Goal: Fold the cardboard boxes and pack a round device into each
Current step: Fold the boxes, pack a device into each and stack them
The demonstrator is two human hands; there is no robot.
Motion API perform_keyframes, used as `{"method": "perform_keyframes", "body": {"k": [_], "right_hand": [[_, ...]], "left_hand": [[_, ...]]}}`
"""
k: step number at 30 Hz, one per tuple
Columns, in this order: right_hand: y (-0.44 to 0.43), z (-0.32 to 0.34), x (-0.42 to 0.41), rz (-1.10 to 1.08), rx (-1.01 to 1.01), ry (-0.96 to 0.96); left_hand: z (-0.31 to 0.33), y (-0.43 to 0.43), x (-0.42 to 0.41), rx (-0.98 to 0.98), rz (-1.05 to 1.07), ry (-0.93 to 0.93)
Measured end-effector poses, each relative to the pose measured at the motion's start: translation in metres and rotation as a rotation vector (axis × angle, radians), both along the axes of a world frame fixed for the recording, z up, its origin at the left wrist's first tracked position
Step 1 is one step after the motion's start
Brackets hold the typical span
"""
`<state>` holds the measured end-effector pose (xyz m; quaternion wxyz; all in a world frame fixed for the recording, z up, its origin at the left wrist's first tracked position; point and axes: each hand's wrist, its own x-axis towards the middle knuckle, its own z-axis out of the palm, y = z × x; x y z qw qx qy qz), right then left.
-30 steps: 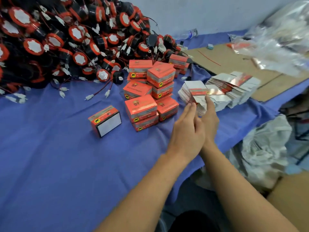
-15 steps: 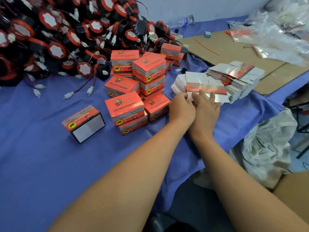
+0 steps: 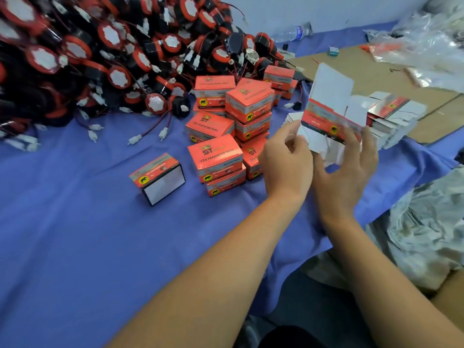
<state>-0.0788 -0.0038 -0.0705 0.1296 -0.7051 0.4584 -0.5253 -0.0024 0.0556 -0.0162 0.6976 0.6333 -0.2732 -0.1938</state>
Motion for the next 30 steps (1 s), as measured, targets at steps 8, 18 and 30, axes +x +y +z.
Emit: {"method": "perform_keyframes", "body": {"k": [8, 18, 30], "right_hand": [[0.063, 0.019, -0.011, 0.328, -0.133, -0.009], [0.194, 0.031, 0.053, 0.783, -0.179, -0.101], [0.292, -0.014, 0.132, 1.176, 0.370, -0.161]], "left_hand": [[0.006, 0.119, 0.020, -0.215, 0.145, 0.177], [-0.021, 0.333, 0.085, -0.058, 0.298, -0.403], [-0.068, 0.381, 0.112, 0.015, 0.430, -0.385]]}}
